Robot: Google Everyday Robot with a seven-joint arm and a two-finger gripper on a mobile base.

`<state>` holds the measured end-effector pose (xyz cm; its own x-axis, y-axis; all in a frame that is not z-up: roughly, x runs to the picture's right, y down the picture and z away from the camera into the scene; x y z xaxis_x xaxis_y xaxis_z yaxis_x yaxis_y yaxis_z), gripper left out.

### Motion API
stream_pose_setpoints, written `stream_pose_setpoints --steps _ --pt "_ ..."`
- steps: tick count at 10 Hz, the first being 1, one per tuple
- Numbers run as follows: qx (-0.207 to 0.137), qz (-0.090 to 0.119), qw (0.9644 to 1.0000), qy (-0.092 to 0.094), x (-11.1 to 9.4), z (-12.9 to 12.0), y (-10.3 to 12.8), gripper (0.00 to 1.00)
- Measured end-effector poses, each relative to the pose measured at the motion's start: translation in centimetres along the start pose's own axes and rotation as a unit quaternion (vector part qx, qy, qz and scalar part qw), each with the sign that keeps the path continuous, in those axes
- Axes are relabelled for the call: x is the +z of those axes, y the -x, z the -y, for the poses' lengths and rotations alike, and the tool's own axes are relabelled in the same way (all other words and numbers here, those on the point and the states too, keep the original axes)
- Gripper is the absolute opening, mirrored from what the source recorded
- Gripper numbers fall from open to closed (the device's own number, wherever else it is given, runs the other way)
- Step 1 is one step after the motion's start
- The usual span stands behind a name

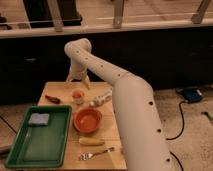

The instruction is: Place apple in paper cup

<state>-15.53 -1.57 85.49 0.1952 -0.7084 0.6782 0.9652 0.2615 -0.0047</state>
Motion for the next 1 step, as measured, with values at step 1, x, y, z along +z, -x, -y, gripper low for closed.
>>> stream_pose_setpoints --steps 1 --pt "0.000 0.000 1.0000 0.000 0.01 0.00 0.00 0.80"
